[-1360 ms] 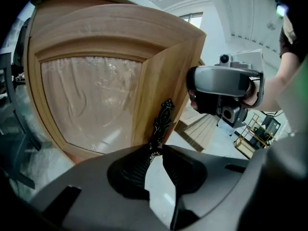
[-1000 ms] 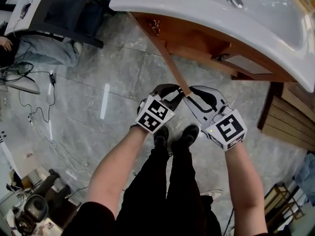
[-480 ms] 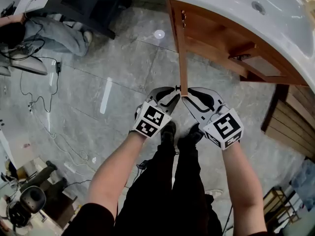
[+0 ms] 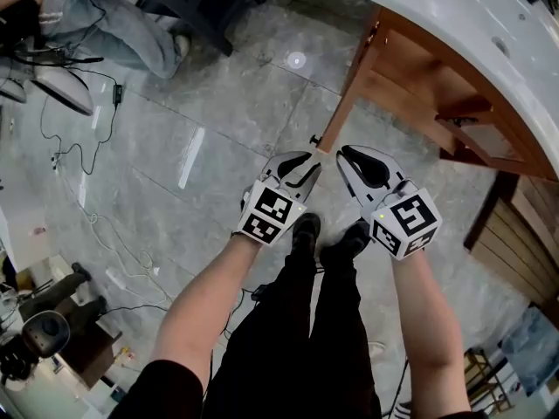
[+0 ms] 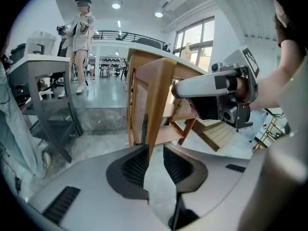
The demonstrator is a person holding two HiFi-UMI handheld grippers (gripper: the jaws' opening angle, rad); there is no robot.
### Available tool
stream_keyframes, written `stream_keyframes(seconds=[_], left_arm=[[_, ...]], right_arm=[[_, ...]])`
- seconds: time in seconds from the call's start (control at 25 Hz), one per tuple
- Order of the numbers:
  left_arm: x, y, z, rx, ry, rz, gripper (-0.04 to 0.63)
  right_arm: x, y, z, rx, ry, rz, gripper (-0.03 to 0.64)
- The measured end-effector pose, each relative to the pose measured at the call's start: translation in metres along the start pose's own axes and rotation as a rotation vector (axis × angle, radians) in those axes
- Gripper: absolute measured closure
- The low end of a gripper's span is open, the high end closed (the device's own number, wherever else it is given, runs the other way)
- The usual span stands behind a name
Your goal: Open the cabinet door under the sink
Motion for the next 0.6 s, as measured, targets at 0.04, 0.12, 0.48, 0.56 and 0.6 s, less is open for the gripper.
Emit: stream_keyframes(seconds=[0.04,0.12,0.48,0.56,0.6], left_arm=[[0.0,0.003,0.0,-0.003,0.006,-0.005,0.489],[-0.001,0.008,-0.004,-0.007,0.02,-0.014,0.491],[-0.024,-0.016,-0.056,0.026,0.052,-0.03,0.506],[-0.033,-0.033,-0.07,0.062,0.043,-0.028,0.509],[-0.037,-0.043,-0.077,0.08,0.036,-0.025,0.509]], right_arm=[[-0.001,0.001,-0.001,0.007,0.0,0.0,0.565],[0.0,0.003,-0.003,0.01,0.005,-0.003,0.565],[-0.012,0.046,-0.031,0.11,-0.007,-0.048,0.566],[-0.014,0.064,-0.044,0.145,-0.012,-0.062,0.566],[-0.014,0.074,-0.051,0.167,-0.018,-0.068,0.566]])
Point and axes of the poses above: the fingertips, and each gripper's own axes: y backward along the fingers, z to its left, x out of its underside, the point moved 10 cm from there along y, backward along the fingers, and after that the axes turned 14 degrees about -z, right-handed, at the moved point
